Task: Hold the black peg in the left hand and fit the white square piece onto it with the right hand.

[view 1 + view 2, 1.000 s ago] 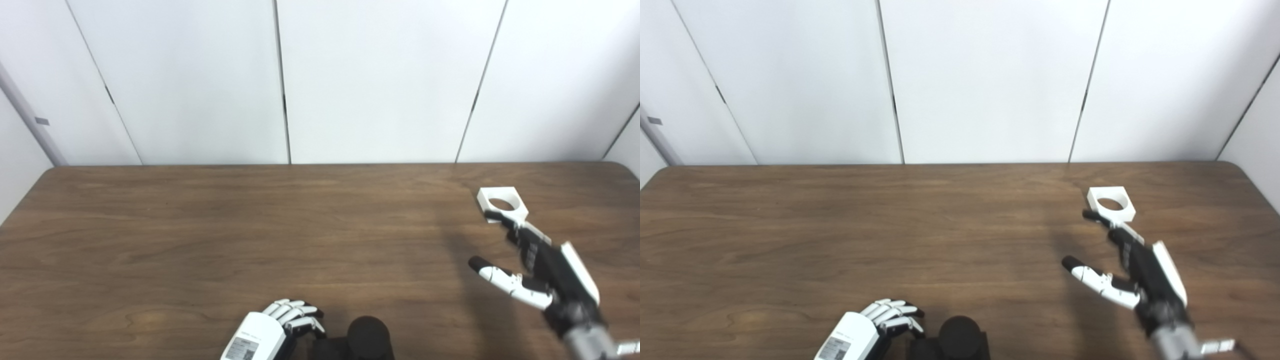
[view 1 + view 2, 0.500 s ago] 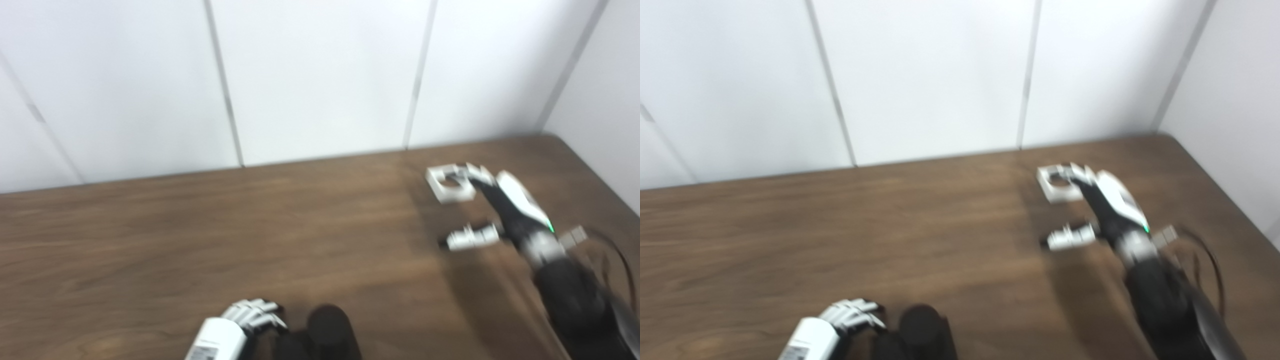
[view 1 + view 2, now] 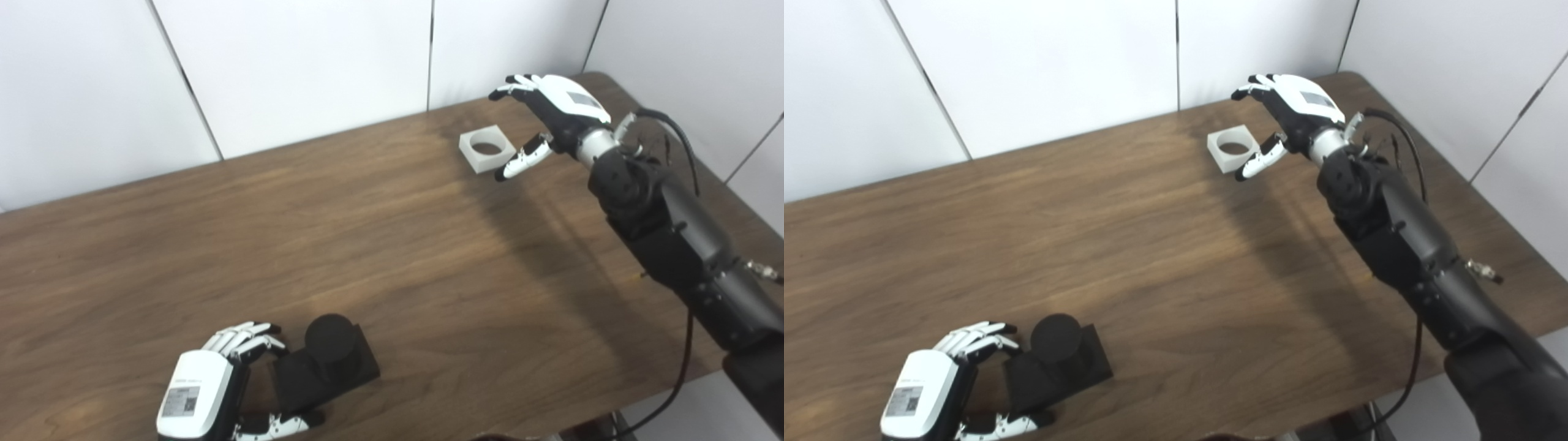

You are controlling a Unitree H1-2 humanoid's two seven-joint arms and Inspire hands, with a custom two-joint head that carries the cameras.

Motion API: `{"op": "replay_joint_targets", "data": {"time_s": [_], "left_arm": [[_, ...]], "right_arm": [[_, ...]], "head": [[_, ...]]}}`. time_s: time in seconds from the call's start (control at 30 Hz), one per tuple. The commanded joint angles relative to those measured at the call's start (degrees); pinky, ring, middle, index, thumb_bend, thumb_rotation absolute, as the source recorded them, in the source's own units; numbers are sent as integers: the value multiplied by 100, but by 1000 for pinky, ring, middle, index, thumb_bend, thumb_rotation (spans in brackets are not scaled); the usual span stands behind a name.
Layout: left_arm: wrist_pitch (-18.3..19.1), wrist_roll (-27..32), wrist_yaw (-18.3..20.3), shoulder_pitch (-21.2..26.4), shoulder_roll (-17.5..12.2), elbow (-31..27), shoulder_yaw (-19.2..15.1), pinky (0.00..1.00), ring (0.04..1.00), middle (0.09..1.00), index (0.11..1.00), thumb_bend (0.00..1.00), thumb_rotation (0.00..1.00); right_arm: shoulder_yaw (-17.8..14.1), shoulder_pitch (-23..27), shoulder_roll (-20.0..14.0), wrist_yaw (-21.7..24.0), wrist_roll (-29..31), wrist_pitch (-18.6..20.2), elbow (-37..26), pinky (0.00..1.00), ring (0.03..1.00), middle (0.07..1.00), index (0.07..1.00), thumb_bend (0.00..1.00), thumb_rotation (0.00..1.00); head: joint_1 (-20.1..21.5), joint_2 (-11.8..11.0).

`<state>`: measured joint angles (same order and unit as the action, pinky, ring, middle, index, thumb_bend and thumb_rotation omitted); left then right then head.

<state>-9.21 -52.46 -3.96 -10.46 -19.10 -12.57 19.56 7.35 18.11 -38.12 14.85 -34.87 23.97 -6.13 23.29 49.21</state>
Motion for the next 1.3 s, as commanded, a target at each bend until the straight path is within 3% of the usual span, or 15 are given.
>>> {"op": "replay_joint_targets", "data": {"time_s": [0.0, 0.23, 0.47, 0.77, 1.0, 1.27], "left_arm": [[269, -48, 360, -121, -200, 149, -115, 744, 786, 753, 487, 518, 47], [335, -65, 555, -169, -119, -27, -191, 706, 788, 754, 487, 519, 47], [332, -158, 608, -250, -3, -83, -199, 708, 787, 753, 487, 519, 47], [359, -229, 619, -327, 88, -120, -191, 747, 791, 755, 487, 519, 47], [292, -333, 508, -382, 113, -110, -140, 757, 786, 751, 487, 519, 47], [348, -371, 544, -437, 175, -157, -127, 753, 792, 754, 487, 519, 47]], "right_arm": [[16, 332, -252, 39, -168, -194, 39, 999, 1000, 968, 836, 925, 159], [359, 663, -370, 339, -487, -306, 491, 1000, 1000, 970, 854, 917, 159], [535, 911, -382, 477, -576, -494, 853, 1000, 1000, 964, 847, 907, 149], [734, 1129, -279, 287, -743, -884, 1419, 995, 1000, 964, 874, 877, 181], [833, 1215, -196, 327, -951, -841, 1593, 989, 1000, 969, 885, 861, 196], [926, 1298, -152, 324, -1051, -968, 1875, 990, 1000, 968, 881, 853, 208]], "head": [[-13, 44], [-108, 67], [-335, -66], [-529, -232], [-611, -428], [-805, -493]]}}
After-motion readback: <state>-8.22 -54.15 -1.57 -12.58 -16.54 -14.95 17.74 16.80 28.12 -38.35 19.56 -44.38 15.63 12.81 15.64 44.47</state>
